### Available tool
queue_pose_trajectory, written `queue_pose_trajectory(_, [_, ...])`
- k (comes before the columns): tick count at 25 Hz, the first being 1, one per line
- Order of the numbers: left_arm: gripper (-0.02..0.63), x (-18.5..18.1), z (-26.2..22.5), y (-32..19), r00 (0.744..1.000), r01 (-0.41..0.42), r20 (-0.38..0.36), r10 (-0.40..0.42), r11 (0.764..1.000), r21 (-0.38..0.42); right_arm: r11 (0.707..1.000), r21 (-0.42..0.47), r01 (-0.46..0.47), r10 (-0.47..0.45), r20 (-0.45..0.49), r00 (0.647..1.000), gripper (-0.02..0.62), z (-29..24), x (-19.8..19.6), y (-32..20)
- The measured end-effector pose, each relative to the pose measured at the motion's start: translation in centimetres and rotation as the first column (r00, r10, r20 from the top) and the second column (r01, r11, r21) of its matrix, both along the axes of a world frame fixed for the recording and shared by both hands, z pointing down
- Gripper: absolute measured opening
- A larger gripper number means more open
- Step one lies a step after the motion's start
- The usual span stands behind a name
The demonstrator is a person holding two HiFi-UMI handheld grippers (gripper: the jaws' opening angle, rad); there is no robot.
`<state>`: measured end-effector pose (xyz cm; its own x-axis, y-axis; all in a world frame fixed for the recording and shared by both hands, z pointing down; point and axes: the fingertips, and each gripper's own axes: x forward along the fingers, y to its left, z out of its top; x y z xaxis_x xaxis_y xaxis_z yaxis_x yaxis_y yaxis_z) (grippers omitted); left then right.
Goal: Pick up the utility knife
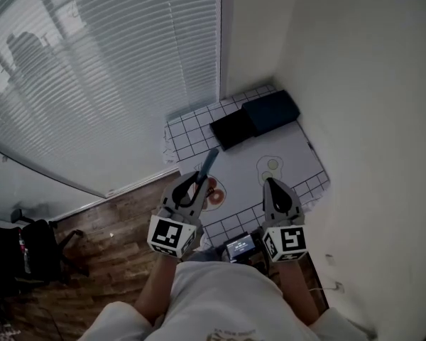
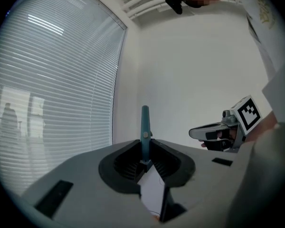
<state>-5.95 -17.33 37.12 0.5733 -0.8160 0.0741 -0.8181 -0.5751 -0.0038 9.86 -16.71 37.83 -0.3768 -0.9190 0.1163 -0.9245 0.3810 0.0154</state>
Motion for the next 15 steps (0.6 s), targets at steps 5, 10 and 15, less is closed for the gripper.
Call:
queue_pose_trajectory(5, [0.074,-0.14,-0.63,-0.04,1.0,0.012,0.001,-0.012,1.0,0.012,1.0,0.007,0.016,-0.016,-0.02,1.0,0.006,-0.32,-0.75,0.38])
queue_pose_trajectory(10, [0.074,-0.36,-0.67,0.09,1.0,0.013,-0.002,-0.013,1.0,0.009,1.0,0.007,0.022,-0.021,-0.016,1.0,0.006,-0.5,-1.0,0.78])
queue_pose_trajectory(15, [0.074,-0.68,-0.56,0.15,1.0,0.013,-0.005,-0.013,1.0,0.004,1.0,0.006,0.017,-0.017,-0.01,1.0,0.006,-0.31,-0.86,1.01])
